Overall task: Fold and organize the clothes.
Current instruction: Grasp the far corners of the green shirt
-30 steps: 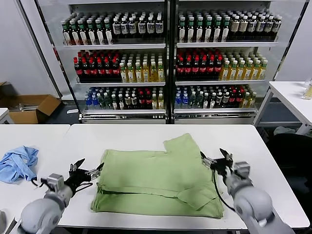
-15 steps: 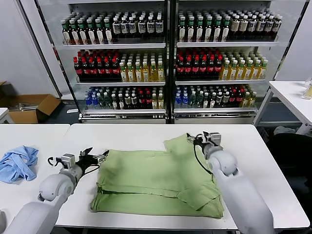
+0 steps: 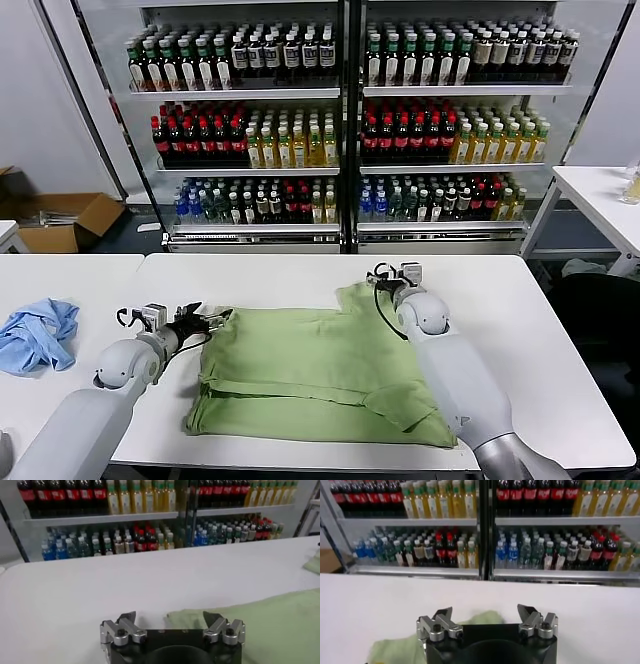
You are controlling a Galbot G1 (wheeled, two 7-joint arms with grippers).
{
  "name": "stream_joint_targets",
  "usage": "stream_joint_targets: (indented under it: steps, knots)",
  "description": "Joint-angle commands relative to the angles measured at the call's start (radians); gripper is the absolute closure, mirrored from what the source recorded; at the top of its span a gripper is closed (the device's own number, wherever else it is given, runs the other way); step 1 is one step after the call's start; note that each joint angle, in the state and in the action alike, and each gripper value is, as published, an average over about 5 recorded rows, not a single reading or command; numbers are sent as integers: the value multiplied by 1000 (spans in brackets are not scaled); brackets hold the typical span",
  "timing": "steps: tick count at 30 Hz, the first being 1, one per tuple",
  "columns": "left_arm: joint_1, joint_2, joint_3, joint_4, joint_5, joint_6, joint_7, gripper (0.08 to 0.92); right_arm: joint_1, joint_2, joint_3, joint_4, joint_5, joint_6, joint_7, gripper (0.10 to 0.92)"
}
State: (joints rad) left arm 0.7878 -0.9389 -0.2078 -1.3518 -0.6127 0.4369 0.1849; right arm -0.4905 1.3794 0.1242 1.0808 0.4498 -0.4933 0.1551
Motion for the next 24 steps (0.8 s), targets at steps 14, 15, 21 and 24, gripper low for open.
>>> stream_joint_targets:
  steps: [14, 15, 21, 24]
  knots:
    - [-50, 6, 23, 91, 46, -6, 64, 177, 42, 60, -10, -109, -17, 23, -3, 259]
    - [-49, 6, 22, 89, 45, -5, 66, 177, 42, 59, -10, -107, -17, 21, 2, 284]
    - [-28, 2, 17, 67, 44, -7, 89, 259, 37, 51, -6, -90, -16, -1, 26, 458]
    - [-20, -1, 15, 64, 46, -15, 106, 346, 35, 46, -5, -89, -16, -5, 25, 544]
